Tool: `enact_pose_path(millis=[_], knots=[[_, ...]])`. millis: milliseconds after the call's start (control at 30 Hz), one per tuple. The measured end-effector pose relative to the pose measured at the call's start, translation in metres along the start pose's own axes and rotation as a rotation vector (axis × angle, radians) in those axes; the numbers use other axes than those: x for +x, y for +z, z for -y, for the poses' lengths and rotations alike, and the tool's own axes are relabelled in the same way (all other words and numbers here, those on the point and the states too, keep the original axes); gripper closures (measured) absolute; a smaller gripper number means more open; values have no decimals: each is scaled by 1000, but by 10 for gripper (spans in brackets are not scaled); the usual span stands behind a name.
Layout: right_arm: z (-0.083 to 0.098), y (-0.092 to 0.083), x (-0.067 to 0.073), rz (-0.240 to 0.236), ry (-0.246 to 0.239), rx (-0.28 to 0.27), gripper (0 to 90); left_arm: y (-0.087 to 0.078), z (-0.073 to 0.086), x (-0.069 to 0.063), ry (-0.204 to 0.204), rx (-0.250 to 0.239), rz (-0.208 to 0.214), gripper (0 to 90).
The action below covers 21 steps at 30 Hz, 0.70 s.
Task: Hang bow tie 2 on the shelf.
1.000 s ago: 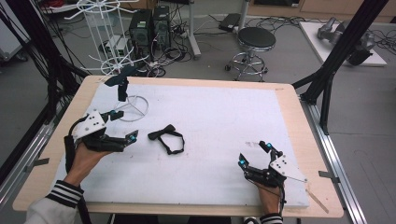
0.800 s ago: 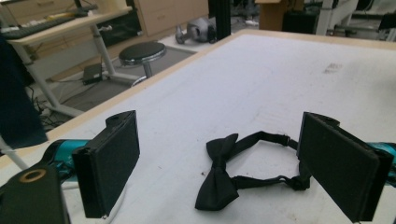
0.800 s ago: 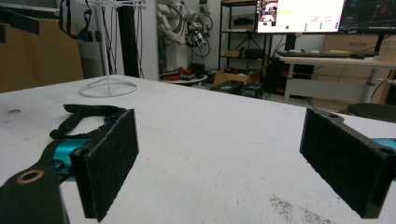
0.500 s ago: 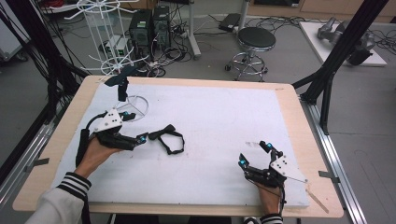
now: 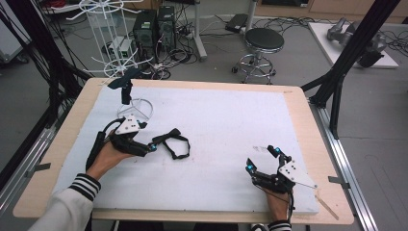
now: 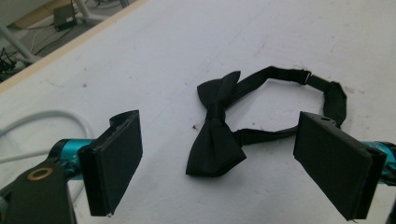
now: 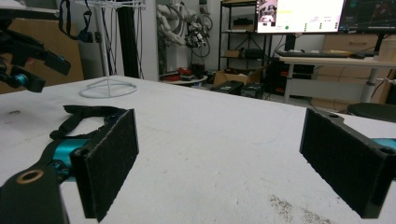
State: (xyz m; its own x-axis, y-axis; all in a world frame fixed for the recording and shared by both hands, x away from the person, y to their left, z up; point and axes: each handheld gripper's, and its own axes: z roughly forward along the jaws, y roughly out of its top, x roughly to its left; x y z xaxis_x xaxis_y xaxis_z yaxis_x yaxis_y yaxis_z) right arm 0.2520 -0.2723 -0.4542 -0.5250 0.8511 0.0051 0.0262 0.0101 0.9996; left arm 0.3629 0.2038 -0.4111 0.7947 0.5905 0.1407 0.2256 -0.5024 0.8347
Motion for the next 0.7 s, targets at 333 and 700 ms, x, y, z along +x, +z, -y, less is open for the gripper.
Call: enact_pose_path(millis=[333,700], knots=[[0,0,0,1,3,3,110,18,6,2,-14,69,6,195],[0,0,0,0,7,-1,110,28,9,1,4,130,-3,314]])
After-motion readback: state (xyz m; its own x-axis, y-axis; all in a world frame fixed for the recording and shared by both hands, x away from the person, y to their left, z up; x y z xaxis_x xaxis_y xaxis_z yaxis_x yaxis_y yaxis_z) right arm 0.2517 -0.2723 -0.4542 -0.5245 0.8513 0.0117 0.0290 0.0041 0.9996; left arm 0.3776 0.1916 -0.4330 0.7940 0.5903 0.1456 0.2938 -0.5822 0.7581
